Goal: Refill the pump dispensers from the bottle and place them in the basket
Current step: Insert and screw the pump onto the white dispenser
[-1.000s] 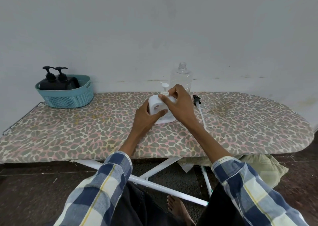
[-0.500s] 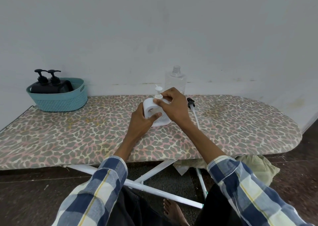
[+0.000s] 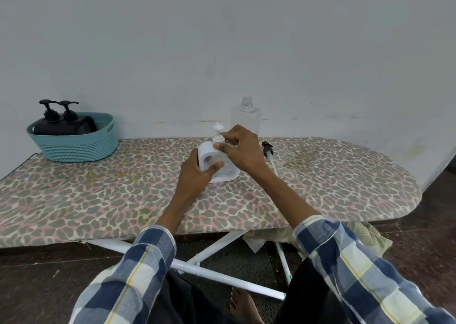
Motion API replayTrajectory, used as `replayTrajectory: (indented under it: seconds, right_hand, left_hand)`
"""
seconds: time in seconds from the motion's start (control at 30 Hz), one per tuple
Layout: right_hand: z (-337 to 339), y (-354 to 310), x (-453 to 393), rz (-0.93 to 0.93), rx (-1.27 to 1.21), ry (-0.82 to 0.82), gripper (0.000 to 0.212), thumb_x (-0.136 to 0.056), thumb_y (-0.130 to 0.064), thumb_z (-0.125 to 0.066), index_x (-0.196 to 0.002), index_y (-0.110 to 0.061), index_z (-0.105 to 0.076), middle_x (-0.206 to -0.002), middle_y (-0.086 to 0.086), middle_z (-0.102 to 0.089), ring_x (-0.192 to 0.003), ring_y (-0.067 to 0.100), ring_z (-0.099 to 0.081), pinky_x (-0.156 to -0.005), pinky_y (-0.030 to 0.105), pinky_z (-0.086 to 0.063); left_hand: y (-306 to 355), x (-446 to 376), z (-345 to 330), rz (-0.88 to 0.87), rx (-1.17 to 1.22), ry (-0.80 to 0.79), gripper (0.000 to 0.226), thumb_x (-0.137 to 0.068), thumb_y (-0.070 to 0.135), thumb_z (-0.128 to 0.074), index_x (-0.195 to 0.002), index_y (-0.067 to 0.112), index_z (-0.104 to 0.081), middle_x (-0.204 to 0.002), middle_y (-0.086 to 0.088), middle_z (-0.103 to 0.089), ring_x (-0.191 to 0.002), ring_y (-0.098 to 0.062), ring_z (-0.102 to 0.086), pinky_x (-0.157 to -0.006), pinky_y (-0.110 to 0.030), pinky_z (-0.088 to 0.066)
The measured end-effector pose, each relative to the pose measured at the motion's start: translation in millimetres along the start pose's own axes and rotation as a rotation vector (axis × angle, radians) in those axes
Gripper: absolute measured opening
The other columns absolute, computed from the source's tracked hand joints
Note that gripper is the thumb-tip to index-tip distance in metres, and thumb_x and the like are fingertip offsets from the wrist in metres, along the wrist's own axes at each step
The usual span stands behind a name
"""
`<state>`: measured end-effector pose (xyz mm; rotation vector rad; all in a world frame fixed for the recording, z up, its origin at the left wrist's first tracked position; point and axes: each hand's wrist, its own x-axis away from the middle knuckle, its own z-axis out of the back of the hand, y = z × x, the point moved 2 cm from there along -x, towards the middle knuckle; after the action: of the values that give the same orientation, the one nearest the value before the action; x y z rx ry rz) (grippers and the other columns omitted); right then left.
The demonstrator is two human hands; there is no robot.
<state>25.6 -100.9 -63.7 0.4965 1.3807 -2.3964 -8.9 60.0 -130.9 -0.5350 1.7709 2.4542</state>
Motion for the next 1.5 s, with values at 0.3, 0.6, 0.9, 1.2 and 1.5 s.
replayTrajectory:
  seconds: [0.3,0.6,0.9,1.2,1.5]
  right_hand:
    - [17.3,-24.8,-6.1,0.037,-0.117,-0.550,0.030,-0.092,-0.040,-0.081,-0.119,-0.028,-0.081,-0.122,-0.010,-0.073,-0.111,0.012,-0.070,-0.100,0.039,-0.058]
    - [19.6,-34.4,-20.5,0.049,-0.126,-0.983,0.029,-0.108,-0.029,-0.061,-0.135,-0.024,-0.071,-0.136,-0.006,-0.072,-0.122,0.017,-0.069,-0.104,0.036,-0.055]
    - [15.2,-23.9,-22.8,0.108,-0.103,-0.774,0.031,-0.104,-0.032,-0.067,-0.130,-0.018,-0.075,-0.132,-0.003,-0.074,-0.122,0.016,-0.069,-0.109,0.043,-0.055]
    - [15.5,-16.1,-15.5,0.078,0.010,-0.474,0.028,-0.098,-0.035,-0.076,-0.119,-0.019,-0.081,-0.118,-0.006,-0.079,-0.106,0.006,-0.072,-0.095,0.028,-0.053]
    - [7.3,-18.0,0.9,-0.002,-0.018,-0.283,0.022,-0.096,-0.032,-0.076,-0.108,-0.015,-0.083,-0.105,0.003,-0.081,-0.104,0.024,-0.073,-0.093,0.042,-0.054]
  left_hand:
    - [-3.7,-4.1,22.2,0.191,0.541,-0.377,0.057,-0.079,0.013,-0.086,-0.133,0.019,-0.071,-0.121,-0.004,-0.079,-0.118,-0.030,-0.073,-0.084,-0.040,-0.066]
    - [-3.9,-5.4,23.8,0.203,0.570,-0.472,0.057,-0.073,0.009,-0.094,-0.119,0.039,-0.081,-0.123,-0.003,-0.077,-0.117,-0.025,-0.071,-0.100,-0.054,-0.058]
    - [-2.3,-4.9,17.8,0.235,0.574,-0.330,0.052,-0.079,0.002,-0.083,-0.129,0.011,-0.073,-0.117,-0.005,-0.081,-0.108,-0.025,-0.076,-0.078,-0.035,-0.065]
    - [-1.9,-2.9,15.2,0.200,0.487,-0.216,0.051,-0.085,0.003,-0.085,-0.133,0.016,-0.073,-0.119,-0.007,-0.081,-0.106,-0.029,-0.078,-0.077,-0.038,-0.064]
    - [0.2,-0.5,13.6,0.188,0.419,-0.153,0.053,-0.083,0.006,-0.090,-0.133,0.013,-0.075,-0.117,-0.008,-0.081,-0.104,-0.030,-0.079,-0.071,-0.034,-0.063]
